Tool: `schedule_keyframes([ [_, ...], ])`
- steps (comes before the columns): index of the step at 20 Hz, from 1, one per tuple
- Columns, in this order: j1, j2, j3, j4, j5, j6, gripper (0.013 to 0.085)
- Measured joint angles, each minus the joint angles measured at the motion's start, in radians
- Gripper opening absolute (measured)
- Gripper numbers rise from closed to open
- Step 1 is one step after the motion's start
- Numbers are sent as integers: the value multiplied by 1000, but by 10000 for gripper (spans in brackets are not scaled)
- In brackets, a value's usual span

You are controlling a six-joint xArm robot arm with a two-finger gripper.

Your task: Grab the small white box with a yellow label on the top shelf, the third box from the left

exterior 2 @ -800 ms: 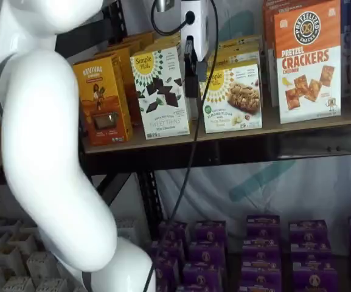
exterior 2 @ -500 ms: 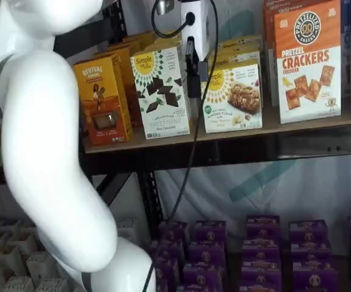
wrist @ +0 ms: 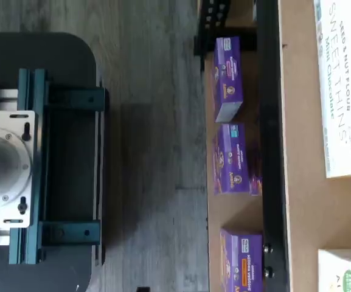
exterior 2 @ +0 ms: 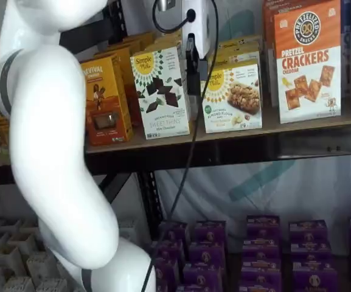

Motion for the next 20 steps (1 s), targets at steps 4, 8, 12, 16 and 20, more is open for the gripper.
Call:
schedule_keyframes([
  [4,-26,18,-33,56,12,-6,850],
  [8,-60,35,-65,130,19,-11,850],
  [12,-76,34,-64,169,-32,-17,850],
  [16,-79,71,-103,179,-26,-15,850],
  [20,-75,84,-101,196,-79,-13,850],
])
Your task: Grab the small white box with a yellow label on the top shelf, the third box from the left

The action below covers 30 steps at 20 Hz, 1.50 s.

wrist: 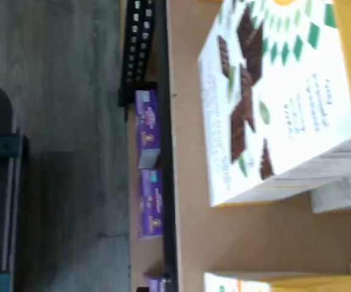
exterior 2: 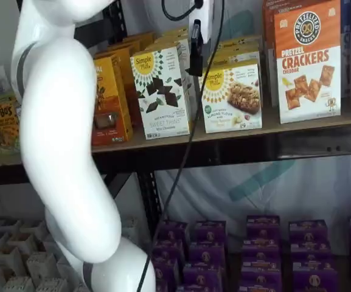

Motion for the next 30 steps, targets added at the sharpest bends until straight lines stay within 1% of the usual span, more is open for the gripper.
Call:
schedule_keyframes([
  [3,12,10,3,-15,-31,1,850],
  [6,27,11,27,-39,-83,-2,850],
  [8,39,18,38,-66,-106,-4,850],
  [12,50,33,57,-108,-136,-11,850],
  [14,52,39,58,-119,-137,-12,850],
  [20,64,39,106,-165,-195,-19,850],
  [23,69,37,126,-174,-214,-18,850],
  [30,72,41,139,-177,-221,-18,850],
])
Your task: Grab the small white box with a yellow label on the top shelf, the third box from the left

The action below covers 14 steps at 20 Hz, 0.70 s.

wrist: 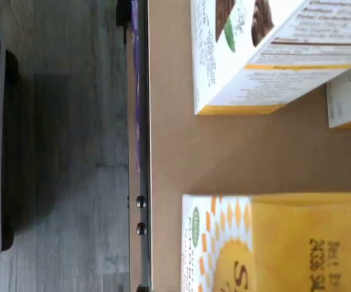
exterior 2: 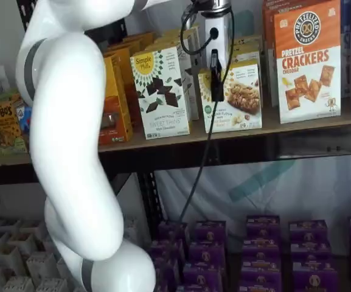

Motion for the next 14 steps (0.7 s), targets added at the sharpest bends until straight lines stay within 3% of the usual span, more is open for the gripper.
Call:
schedule_keyframes([
  [5,-2,3,-1,0,4,-2,770],
  [9,-6,5,-4,3,9,-5,650],
  [13,-8,5,-4,5,10,-7,650],
  [14,-8,6,-7,5,14,-7,610],
])
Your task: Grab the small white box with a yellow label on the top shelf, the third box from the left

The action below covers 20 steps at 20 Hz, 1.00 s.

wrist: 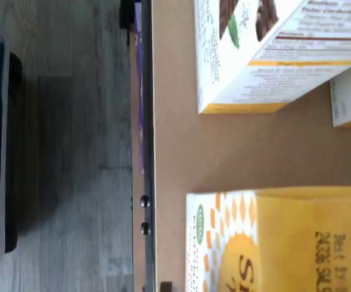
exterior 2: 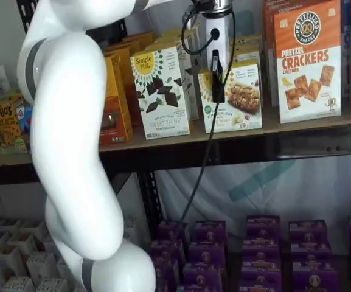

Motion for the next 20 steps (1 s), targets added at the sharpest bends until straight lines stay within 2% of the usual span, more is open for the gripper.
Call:
schedule_keyframes([
  [2,-1,1,-3,-1,4,0,610],
  [3,-1,1,-3,-1,4,-1,570],
  [4,-1,1,-3,-1,4,-1,570],
  [6,-3,1,-4,0,6,-2,490],
  [10,-5,-2,-2,2,3,-5,490],
  [11,-6,-1,-4,2,6,-5,450],
  [13,-8,0,-7,3,11,-6,450],
  [15,-9,0,-8,4,13,-7,370],
  [20,-13,-3,-6,2,14,-11,370],
])
